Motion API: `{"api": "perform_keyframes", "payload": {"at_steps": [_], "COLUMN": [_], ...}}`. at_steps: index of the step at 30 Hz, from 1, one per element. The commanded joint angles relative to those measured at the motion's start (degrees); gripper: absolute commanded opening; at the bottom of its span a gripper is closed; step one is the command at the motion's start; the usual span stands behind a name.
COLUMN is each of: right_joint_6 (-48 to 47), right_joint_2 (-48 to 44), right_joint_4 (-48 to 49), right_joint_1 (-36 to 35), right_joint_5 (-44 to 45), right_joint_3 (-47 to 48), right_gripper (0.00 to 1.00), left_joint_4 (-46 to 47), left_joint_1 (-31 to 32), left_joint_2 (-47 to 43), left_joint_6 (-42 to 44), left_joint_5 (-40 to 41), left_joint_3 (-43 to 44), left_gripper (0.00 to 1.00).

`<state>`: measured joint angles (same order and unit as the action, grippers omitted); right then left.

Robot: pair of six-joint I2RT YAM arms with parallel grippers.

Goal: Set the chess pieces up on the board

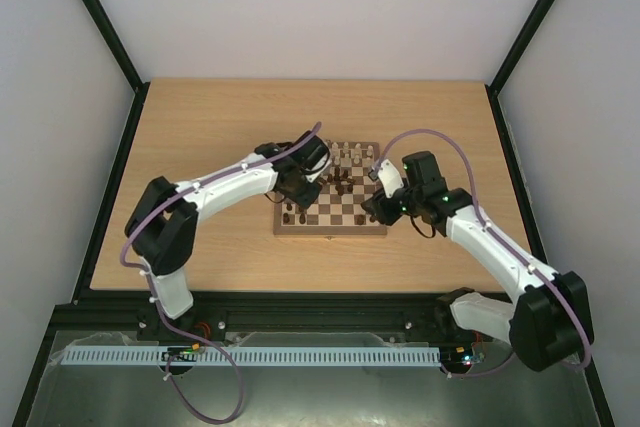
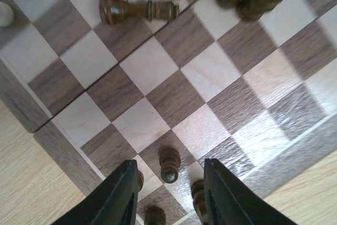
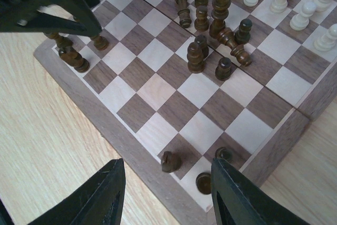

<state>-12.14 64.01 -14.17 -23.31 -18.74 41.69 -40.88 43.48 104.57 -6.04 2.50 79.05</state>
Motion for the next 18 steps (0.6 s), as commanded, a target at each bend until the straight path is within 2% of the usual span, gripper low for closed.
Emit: {"api": "perform_keyframes", "payload": {"at_steps": [1, 7, 12, 18], "right_joint_6": [-4.5, -6.5, -6.0, -4.6], "right_joint_2": [5.4, 15.6, 23.3, 30.9], "right_joint_4": [-6.0, -12.0, -15.1, -15.6], "right_joint_1": [-0.5, -2.3, -5.3, -8.1], "right_joint_5": [3.3, 8.4, 8.7, 10.3], "right_joint_3": [7.3, 17.1, 24.0, 28.5], "right_gripper": [0.47, 0.47, 0.47, 0.46], "left_joint_4": [3.4, 12.0, 22.4, 29.1], "left_joint_1": [-0.7, -4.5, -9.4, -13.6], "left_joint_2": [-7.1, -16.6, -24.8, -28.2], "left_joint_6": [-1.0, -2.4, -5.5, -6.9], "left_joint_5": [-2.1, -6.0, -10.2, -13.3], "left_joint_3": [-1.3, -8.2, -18.0, -25.5], "left_gripper": [0.37, 0.45, 0.5, 0.51]}}
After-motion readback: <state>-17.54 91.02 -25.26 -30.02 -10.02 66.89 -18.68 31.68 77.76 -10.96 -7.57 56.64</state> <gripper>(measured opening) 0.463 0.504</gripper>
